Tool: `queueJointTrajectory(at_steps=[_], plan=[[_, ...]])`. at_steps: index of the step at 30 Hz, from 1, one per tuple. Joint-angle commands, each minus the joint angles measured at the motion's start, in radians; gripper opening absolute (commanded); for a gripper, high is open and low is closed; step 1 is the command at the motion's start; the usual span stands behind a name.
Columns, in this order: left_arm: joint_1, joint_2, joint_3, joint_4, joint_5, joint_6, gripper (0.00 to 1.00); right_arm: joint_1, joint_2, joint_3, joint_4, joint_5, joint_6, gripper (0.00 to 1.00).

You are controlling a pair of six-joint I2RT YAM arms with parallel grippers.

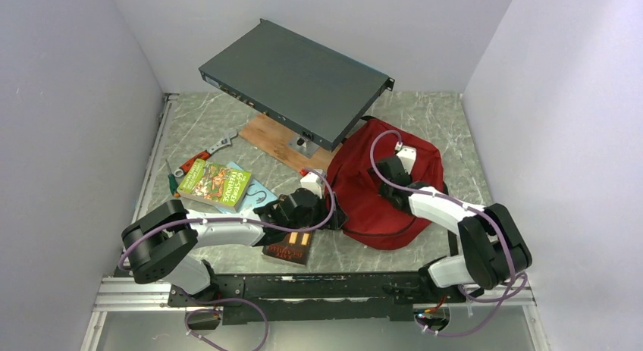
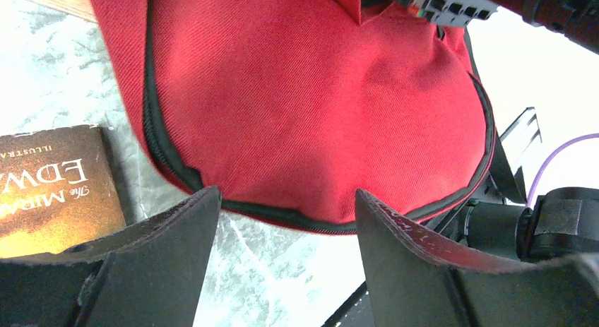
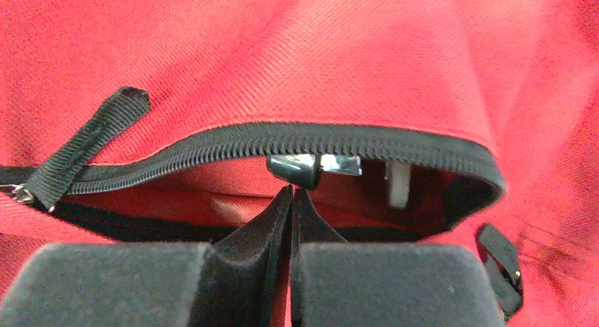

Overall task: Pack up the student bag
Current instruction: Place the stationery in the student bag.

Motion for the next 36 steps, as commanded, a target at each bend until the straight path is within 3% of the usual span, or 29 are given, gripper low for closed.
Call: queueJointTrajectory(at_steps=[1, 4, 6, 11, 15, 22, 32, 36], plan=[[-0.008, -0.015, -0.013, -0.022, -0.013, -0.016, 0.75, -0.016, -0.083, -0.027, 0.193, 0.207, -0.086, 0.06], [-0.008, -0.027, -0.018, -0.034, -0.025, -0.018, 0.75, -0.019, -0.134, -0.049, 0.24, 0.203, -0.119, 0.1], [-0.008, -0.032, -0.019, -0.033, -0.028, -0.018, 0.75, -0.019, -0.147, -0.021, 0.174, 0.172, -0.108, 0.12], [-0.008, -0.041, -0.014, -0.035, -0.016, -0.018, 0.75, -0.022, -0.283, -0.032, -0.033, -0.037, 0.007, 0.37], [-0.009, -0.048, -0.007, -0.039, -0.006, -0.004, 0.75, -0.034, -0.383, -0.079, -0.103, -0.04, 0.018, 0.46], [-0.01, -0.041, -0.007, -0.03, 0.005, -0.011, 0.75, -0.148, -0.298, -0.075, -0.042, -0.13, -0.009, 0.45], [-0.013, -0.031, 0.002, -0.022, 0.034, 0.003, 0.75, -0.184, -0.106, -0.043, 0.075, -0.133, -0.049, 0.48], [-0.013, -0.031, -0.002, -0.02, 0.028, 0.006, 0.75, -0.181, -0.083, -0.057, 0.251, -0.277, -0.042, 0.4]])
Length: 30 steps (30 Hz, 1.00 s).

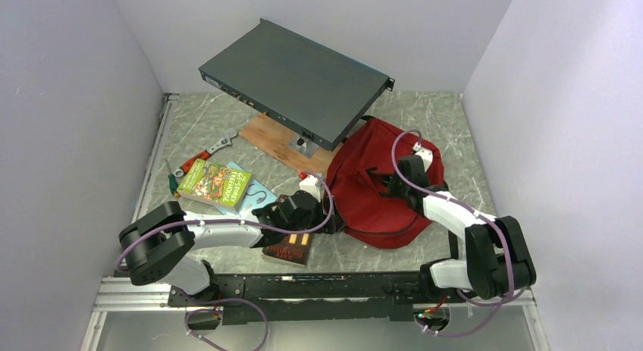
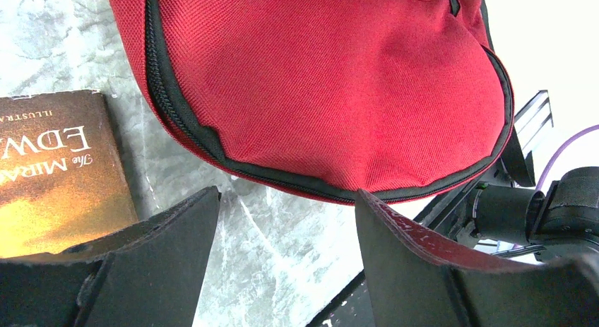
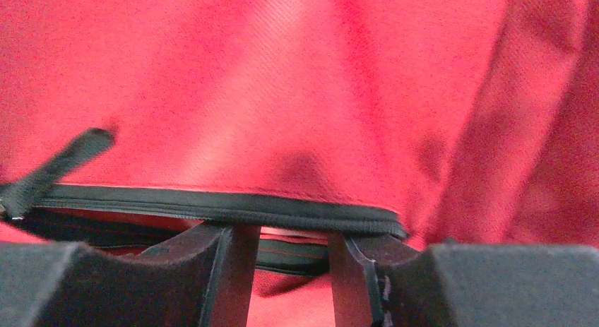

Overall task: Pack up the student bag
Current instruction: Place the stationery in the student bag.

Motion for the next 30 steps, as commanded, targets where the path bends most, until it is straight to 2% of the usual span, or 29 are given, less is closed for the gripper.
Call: queueJointTrajectory(at_steps=[1, 3, 5, 8, 9, 12, 18, 22, 24, 28, 30], plan=[[-0.006, -0.009, 0.014, 0.03, 0.008, 0.019, 0.75, 0.002, 0.022, 0.003, 0.284, -0.188, 0.032, 0.39], [-0.006, -0.006, 0.013, 0.03, 0.009, 0.016, 0.75, 0.023, 0.057, -0.031, 0.491, -0.263, 0.086, 0.38], [-0.006, -0.004, 0.01, 0.023, 0.009, 0.012, 0.75, 0.03, 0.123, -0.049, 0.689, -0.277, 0.132, 0.44], [-0.007, -0.013, 0.002, 0.012, 0.004, 0.004, 0.75, 0.028, 0.192, -0.055, 0.89, -0.277, 0.154, 0.55], [-0.006, -0.02, -0.001, 0.009, 0.002, 0.002, 0.75, 0.027, 0.193, -0.056, 0.908, -0.312, 0.132, 0.58], [-0.008, -0.048, -0.012, 0.004, -0.012, 0.006, 0.75, 0.027, 0.13, -0.043, 0.751, -0.315, 0.092, 0.61], [-0.008, -0.059, 0.004, -0.006, -0.012, 0.026, 0.76, 0.025, -0.142, -0.129, 0.419, -0.213, 0.014, 0.59], [-0.008, -0.063, 0.008, -0.01, -0.002, 0.03, 0.76, 0.023, -0.213, -0.191, 0.386, -0.2, -0.015, 0.59], [-0.008, -0.067, 0.011, -0.025, -0.005, 0.034, 0.76, 0.022, -0.216, -0.198, 0.373, -0.206, -0.019, 0.54], [-0.008, -0.082, 0.004, -0.036, -0.013, 0.032, 0.76, 0.023, -0.188, -0.222, 0.408, -0.216, -0.005, 0.28], [-0.008, -0.08, 0.0, -0.031, -0.014, 0.028, 0.76, 0.023, -0.148, -0.228, 0.449, -0.191, 0.018, 0.18]])
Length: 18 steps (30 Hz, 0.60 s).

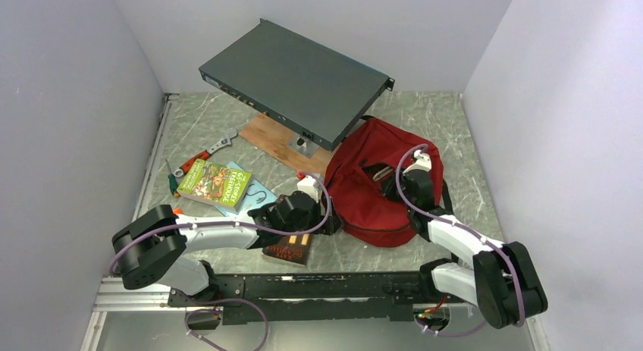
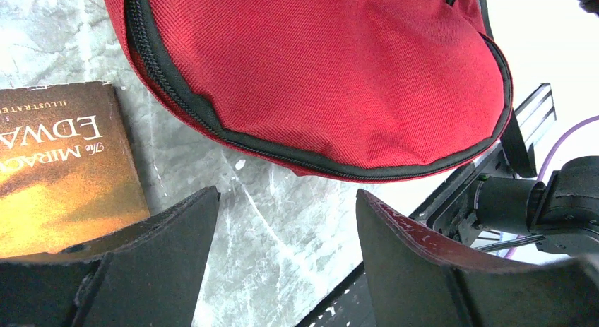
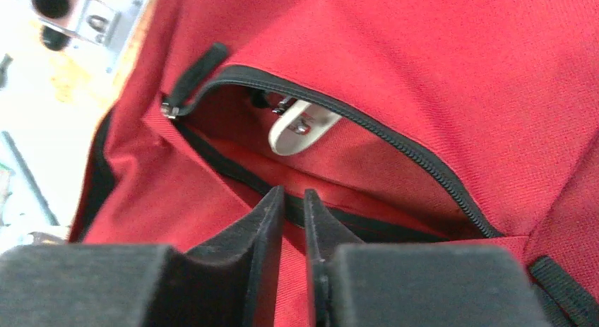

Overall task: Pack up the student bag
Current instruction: Place the stationery in the student bag.

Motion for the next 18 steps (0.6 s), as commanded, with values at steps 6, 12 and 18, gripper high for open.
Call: queueJointTrajectory(at_steps=[6, 12, 18], plan=[[-0.008, -0.043, 0.016, 0.0, 0.013, -0.001, 0.76, 0.005, 0.354, 0.101, 0.322, 0.05, 0.043, 0.11], [-0.017, -0.17, 0.005, -0.142, -0.05, -0.006, 0.77, 0.049, 0.468, 0.155, 0.542, 0.133, 0.039, 0.09], [-0.015, -0.308, -0.045, -0.286, -0.077, -0.063, 0.79, 0.048, 0.46, 0.122, 0.539, 0.16, 0.048, 0.18]])
